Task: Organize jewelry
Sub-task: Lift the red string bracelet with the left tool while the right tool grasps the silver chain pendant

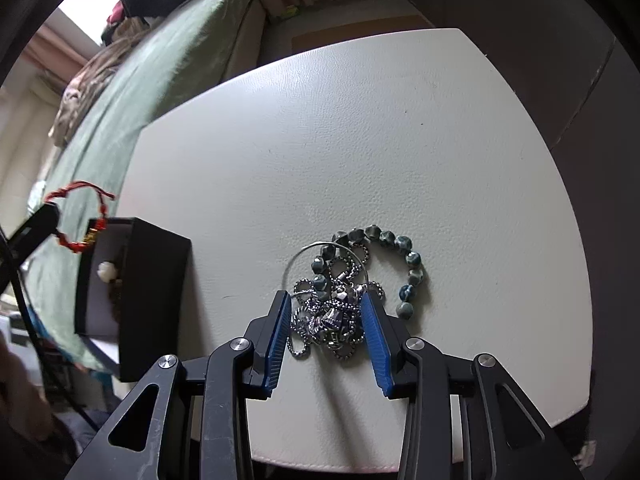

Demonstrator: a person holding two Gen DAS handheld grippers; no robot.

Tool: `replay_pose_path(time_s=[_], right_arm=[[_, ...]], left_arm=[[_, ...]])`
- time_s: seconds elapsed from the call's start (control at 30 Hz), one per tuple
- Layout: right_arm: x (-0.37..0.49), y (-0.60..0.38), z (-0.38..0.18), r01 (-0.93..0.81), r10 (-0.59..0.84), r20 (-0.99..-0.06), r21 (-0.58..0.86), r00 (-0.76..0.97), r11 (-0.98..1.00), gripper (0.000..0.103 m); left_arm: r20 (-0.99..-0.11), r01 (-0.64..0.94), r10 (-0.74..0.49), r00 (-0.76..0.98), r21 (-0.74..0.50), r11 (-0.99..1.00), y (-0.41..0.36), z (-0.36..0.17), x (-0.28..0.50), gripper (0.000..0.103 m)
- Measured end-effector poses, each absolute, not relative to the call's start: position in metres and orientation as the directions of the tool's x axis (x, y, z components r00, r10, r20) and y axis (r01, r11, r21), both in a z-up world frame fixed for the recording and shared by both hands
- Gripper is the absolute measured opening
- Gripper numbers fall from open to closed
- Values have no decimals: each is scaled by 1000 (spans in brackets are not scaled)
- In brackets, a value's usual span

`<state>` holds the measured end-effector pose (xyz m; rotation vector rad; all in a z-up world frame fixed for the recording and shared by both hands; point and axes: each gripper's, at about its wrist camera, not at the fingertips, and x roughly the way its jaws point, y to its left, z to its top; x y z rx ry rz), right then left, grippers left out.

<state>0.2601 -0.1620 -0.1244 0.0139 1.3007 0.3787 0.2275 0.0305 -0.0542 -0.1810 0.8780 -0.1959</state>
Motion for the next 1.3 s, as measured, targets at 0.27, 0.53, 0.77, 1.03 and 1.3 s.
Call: replay_pose_path(time_s=[0.27,0.53,0.77,1.03,1.3], right_arm=[[258,-146,-128,-294,171,-955,96,243,951,29],[251,-135,-130,-326,107,-961,19,255,945,19],[241,-142,-112,-315,122,-944,20,308,949,16],[233,-171,-69,-274,251,-892,151,377,950,16],[219,-176,-24,-296,387,-805,275,449,915,16]], left_arm=[[-735,90,-243,633,-241,966,40,-50,224,4],[-741,91,-250,624,-249,964,38,-52,223,4],[-726,97,-253,640,-250,963,38,-45,217,4],[-714,87,-250,654,-257,962,45,-39,211,4],[-697,85,-246,674,-257,963,51,-32,204,4]])
